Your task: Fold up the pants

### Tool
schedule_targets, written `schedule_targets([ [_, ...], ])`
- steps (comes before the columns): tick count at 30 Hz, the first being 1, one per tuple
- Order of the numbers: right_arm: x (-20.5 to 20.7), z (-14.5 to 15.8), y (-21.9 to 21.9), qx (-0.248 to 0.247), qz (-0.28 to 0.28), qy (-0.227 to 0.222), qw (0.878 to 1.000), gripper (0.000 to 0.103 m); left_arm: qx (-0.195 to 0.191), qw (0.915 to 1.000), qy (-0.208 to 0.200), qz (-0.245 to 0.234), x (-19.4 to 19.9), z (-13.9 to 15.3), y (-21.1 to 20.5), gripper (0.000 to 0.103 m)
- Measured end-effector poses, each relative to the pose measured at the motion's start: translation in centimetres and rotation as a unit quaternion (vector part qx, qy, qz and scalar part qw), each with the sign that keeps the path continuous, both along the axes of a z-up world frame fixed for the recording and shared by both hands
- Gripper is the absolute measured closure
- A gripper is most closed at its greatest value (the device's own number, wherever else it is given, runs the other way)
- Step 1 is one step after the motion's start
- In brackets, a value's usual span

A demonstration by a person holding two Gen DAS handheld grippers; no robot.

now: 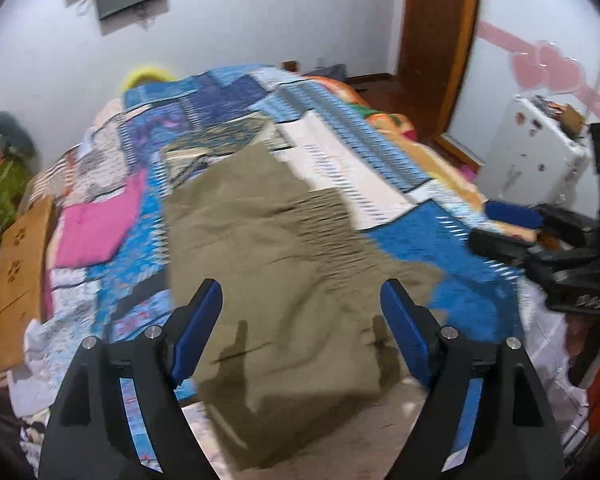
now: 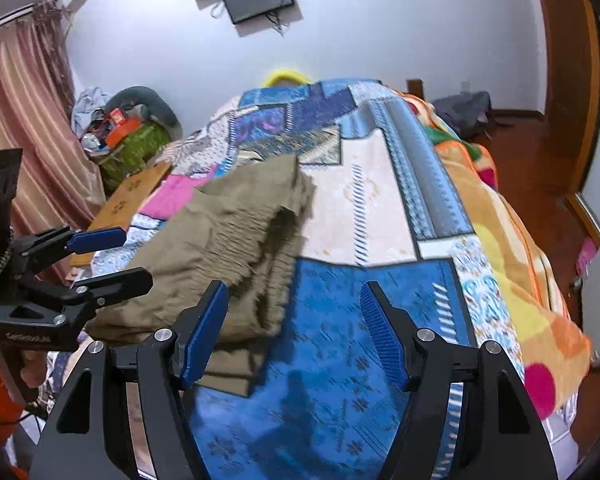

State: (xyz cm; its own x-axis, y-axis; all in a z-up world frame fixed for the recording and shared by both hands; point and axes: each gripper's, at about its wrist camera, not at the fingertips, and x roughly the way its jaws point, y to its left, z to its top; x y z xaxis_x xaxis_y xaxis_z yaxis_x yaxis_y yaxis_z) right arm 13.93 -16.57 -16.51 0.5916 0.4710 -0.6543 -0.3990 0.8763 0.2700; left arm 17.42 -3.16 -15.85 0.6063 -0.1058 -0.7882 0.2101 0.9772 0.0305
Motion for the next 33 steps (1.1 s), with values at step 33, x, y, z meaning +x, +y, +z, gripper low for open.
schedule_targets([
  [33, 0.4, -6.0, 3.5, 0.012, 0.037, 0.066, 0.997, 0.027, -0.07, 0.9874, 0.093, 0.107, 15.5, -6.5, 13.5, 0.021],
])
